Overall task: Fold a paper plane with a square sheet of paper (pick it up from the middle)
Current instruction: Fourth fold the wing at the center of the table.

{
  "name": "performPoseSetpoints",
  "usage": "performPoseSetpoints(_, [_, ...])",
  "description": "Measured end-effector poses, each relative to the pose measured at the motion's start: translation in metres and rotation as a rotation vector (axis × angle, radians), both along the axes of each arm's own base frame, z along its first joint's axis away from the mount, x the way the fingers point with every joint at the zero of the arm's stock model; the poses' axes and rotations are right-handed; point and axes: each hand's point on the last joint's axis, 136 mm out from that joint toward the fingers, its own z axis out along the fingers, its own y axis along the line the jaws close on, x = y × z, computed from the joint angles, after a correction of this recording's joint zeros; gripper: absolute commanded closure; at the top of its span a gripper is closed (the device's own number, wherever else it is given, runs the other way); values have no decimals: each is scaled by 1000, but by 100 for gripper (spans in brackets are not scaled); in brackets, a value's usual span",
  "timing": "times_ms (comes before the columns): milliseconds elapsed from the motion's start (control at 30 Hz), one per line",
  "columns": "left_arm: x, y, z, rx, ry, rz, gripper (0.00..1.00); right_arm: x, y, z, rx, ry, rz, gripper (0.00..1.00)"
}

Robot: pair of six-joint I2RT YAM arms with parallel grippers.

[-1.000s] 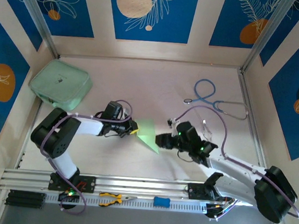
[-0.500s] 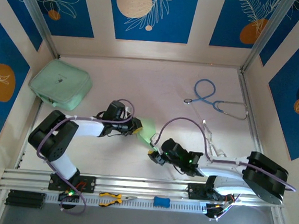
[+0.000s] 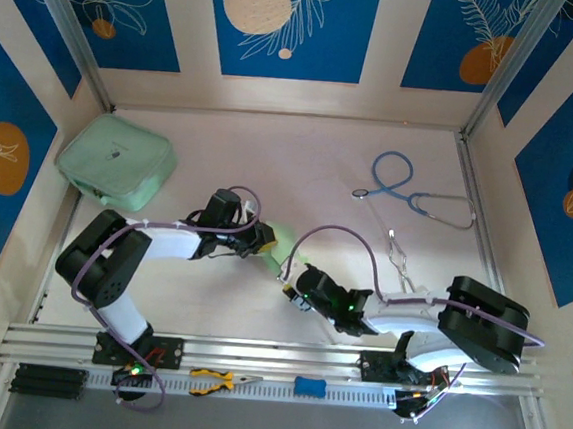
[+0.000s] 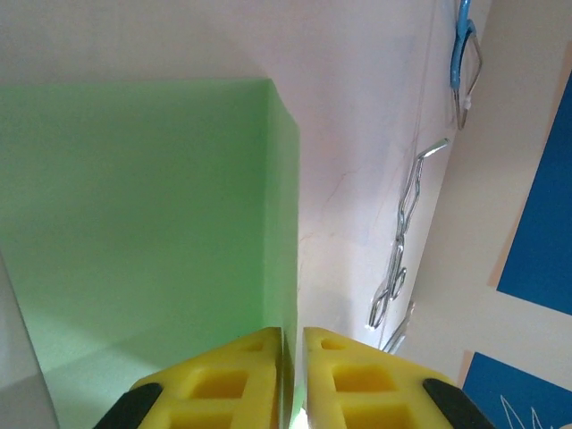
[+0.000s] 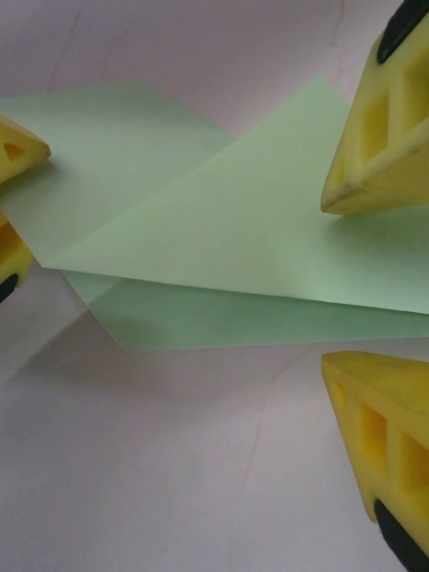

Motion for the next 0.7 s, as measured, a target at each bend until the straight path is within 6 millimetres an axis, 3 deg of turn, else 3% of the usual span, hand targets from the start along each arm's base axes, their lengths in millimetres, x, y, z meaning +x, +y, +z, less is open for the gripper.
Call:
performPoseSetpoints(367, [-1,0,0,2,7,-4,86,11,-6,-11,-53,-31,-68,69])
performPoseSetpoints(700, [2,-2,4,11,-10,-17,88,10,-3,-7,-8,-18,-95,70])
